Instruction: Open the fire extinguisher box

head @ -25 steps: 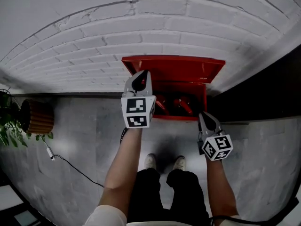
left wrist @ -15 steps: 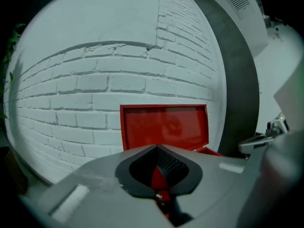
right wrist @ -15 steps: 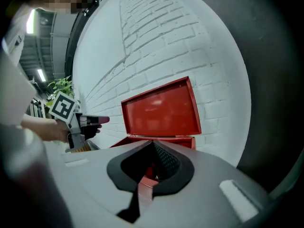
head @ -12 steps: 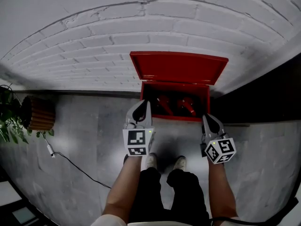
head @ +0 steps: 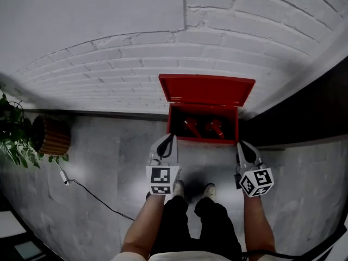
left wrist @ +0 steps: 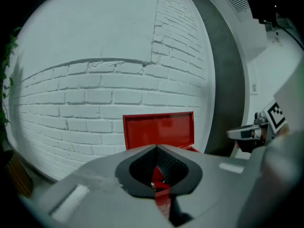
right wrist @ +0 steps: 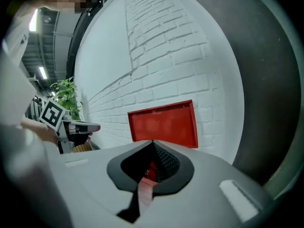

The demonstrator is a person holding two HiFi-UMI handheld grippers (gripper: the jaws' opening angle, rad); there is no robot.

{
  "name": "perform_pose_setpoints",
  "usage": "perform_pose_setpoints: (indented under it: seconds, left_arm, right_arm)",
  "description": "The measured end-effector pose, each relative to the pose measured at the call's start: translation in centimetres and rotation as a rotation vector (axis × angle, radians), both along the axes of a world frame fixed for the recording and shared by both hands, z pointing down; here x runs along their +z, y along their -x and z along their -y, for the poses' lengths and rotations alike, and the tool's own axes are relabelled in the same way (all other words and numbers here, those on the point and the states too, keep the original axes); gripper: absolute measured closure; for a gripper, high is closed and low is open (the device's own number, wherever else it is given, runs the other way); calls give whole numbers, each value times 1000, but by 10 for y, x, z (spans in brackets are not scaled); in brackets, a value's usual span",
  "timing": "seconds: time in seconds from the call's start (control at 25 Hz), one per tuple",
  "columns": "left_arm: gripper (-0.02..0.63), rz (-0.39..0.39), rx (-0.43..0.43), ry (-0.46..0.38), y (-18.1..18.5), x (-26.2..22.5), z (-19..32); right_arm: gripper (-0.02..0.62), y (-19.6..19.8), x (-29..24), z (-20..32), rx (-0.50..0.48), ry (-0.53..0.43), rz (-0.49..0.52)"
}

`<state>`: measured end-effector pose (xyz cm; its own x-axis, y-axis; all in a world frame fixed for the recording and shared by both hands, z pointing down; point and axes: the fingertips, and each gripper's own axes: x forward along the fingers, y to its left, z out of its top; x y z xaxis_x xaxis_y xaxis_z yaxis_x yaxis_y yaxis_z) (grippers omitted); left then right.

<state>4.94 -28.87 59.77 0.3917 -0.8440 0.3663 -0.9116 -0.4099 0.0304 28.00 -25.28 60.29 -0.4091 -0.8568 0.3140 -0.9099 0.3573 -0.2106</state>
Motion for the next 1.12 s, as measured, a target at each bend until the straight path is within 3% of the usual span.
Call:
perform_pose_setpoints:
  seconds: [0.6, 0.84, 1.12]
  left_arm:
    - [603, 0, 24, -23, -12, -166, -40]
    - [601, -2, 44, -50, -15, -200, -53]
    - [602, -1, 45, -68, -21, -207, -48]
  right_arm:
    - [592, 5, -177, -30, -30, -85, -34]
    - [593, 2, -214, -46, -27, -121, -46]
    - [594, -8, -225, -45, -7, -136, -54]
